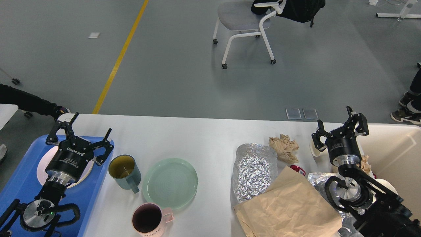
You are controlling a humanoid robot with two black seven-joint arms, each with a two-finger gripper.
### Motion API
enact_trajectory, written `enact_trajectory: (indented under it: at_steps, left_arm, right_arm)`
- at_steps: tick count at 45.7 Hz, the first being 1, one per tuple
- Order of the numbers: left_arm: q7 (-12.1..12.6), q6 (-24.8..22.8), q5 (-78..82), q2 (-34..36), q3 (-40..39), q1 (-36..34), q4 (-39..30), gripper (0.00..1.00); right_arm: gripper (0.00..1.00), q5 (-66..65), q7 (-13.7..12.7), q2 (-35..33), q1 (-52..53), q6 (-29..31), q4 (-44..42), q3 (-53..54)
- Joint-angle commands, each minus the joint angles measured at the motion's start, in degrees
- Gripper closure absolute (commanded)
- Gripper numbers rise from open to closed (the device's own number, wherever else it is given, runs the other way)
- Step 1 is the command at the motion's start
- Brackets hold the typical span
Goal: Tidy desktop
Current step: 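Lift the left gripper off the blue tray and raise it up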
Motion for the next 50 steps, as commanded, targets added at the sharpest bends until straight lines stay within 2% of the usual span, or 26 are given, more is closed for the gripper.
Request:
enact_trajectory:
  at_steps: [1, 5, 12, 19, 23, 29, 37, 41, 42, 44, 47, 50]
  left_arm:
    - [-0.3, -0.1, 0.0, 0.0, -0.6, 0.0, 0.0, 0.02]
    - [-0.6, 0.0, 0.0, -0.1, -1.4, 0.0, 0.0, 0.02]
    - [0.4, 0.9, 0.4, 2.7, -1.4, -1.3, 0.1, 0.02]
    - [-0.3, 2.9, 0.0, 11.1, 2.5, -8.2, 1.0, 0.02]
    - [-1.1, 3.0, 0.0, 18.1, 11.0, -14.8, 4.2, 0.02]
    - [-2.5, 3.2, -0.2, 26.4, 29.3, -30.2, 11.8, 0.02]
    - [-1.7, 2.5, -0.2, 32.2, 64.3, -54.7, 17.7, 0.02]
    - [-1.7, 1.3, -0.1, 32.3, 83.4, -69.0, 17.9, 0.02]
    - [-1.8, 0.1, -0.1, 31.9, 93.5, -76.2, 17.8, 0.02]
    - [-2.4, -1.5, 0.0, 30.9, 103.5, -83.5, 17.8, 0.02]
    - [-1.8, -4.3, 0.0, 27.0, 118.1, -93.6, 17.5, 0.02]
    - [-2.4, -7.7, 0.0, 21.2, 132.1, -101.6, 17.5, 0.02]
  right_arm:
    - [0.00, 0.0, 0.0, 0.0, 0.0, 0.0, 0.0, 0.0]
    - [0.00, 0.0, 0.0, 0.0, 0.0, 0.0, 0.0, 0.0]
    - [0.00, 0.0, 0.0, 0.0, 0.0, 0.0, 0.0, 0.0]
    - [0.00, 0.0, 0.0, 0.0, 0.0, 0.0, 0.0, 0.0]
    - [0.00, 0.0, 0.0, 0.0, 0.0, 0.0, -0.1, 0.0]
    - [0.00, 0.0, 0.0, 0.0, 0.0, 0.0, 0.0, 0.0]
    - [0.00, 0.0, 0.0, 0.0, 0.0, 0.0, 0.0, 0.0]
    - [0.00, 0.0, 0.0, 0.0, 0.0, 0.0, -0.1, 0.0]
    - [0.00, 0.0, -0.1, 0.0, 0.0, 0.0, -0.1, 0.0]
    - [0.00, 0.0, 0.0, 0.0, 0.0, 0.0, -0.1, 0.0]
    - [0.00, 0.0, 0.0, 0.0, 0.0, 0.0, 0.0, 0.0]
    - [0.00, 0.0, 0.0, 0.0, 0.0, 0.0, -0.1, 0.0]
